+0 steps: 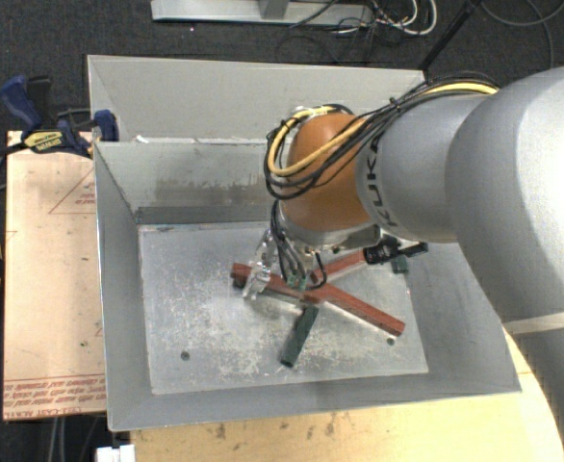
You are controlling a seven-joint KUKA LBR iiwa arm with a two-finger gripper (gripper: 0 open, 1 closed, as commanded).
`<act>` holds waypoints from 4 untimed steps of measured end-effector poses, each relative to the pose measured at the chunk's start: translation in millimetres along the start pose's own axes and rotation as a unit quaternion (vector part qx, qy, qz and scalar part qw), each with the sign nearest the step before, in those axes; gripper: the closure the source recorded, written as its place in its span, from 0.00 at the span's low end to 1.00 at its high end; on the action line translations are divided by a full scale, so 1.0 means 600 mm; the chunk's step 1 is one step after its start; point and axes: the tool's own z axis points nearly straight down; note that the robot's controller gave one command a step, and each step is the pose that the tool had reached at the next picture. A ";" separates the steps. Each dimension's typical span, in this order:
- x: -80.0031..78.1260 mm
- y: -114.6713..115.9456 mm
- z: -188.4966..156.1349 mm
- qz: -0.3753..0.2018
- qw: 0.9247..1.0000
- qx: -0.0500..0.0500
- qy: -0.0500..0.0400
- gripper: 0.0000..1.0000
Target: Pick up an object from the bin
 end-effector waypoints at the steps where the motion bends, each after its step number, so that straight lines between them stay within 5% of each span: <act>1: 0.001 -0.007 0.005 0.000 1.000 0.004 0.001 0.00; 2: -0.005 -0.008 0.000 0.002 1.000 0.003 -0.003 1.00; 3: 0.000 -0.009 0.005 0.001 1.000 0.005 0.001 0.00; 4: -0.005 -0.008 0.000 0.002 1.000 0.003 -0.002 1.00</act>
Offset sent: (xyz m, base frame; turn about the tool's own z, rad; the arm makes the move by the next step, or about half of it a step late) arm 0.0000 0.0000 0.0000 0.0000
